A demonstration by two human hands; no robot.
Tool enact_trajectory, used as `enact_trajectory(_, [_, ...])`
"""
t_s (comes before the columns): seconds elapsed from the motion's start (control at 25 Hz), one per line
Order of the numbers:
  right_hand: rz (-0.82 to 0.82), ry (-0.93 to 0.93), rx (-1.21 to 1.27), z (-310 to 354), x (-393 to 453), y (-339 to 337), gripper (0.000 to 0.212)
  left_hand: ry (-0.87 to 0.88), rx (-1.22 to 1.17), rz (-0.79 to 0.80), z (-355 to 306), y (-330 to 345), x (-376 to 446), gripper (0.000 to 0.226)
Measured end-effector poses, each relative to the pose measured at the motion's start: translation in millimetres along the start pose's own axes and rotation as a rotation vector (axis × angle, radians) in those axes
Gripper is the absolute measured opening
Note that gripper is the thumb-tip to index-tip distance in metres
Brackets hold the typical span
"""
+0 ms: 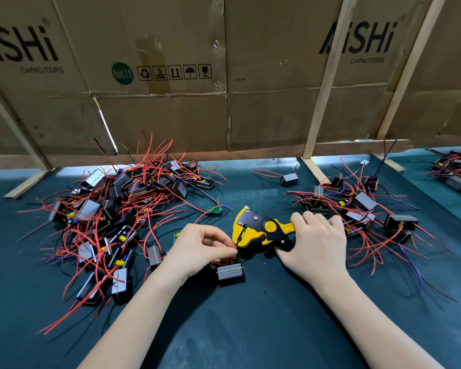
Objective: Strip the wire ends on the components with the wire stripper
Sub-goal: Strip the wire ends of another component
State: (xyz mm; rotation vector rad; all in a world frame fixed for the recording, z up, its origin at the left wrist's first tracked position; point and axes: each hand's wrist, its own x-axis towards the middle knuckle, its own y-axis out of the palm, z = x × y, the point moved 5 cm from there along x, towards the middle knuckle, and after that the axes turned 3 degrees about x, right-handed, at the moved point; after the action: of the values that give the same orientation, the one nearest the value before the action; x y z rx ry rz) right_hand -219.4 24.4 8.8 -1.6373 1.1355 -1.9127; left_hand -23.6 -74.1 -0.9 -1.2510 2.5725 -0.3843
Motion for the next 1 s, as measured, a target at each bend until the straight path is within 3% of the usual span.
enact_trajectory(0.32, [-0.004, 0.029, 0.006, -5.6, 1.2, 2.1, 0.053, 0.053, -0.01, 0.032, -3.7, 1.3, 0.2, 0.006])
enact_trajectory(0.56, [-0.017, 0.012, 0.038, -3.5, 0.9, 1.2, 0.05, -0.008, -0.019, -0.052, 1.1, -0.9, 1.9, 0.006])
enact_trajectory(1.0, [-0.01, 0.029, 0.067, -1.4, 1.3, 0.6, 0.046, -0.048, -0.059, -0.065, 4.2, -0.1, 2.8, 0.007])
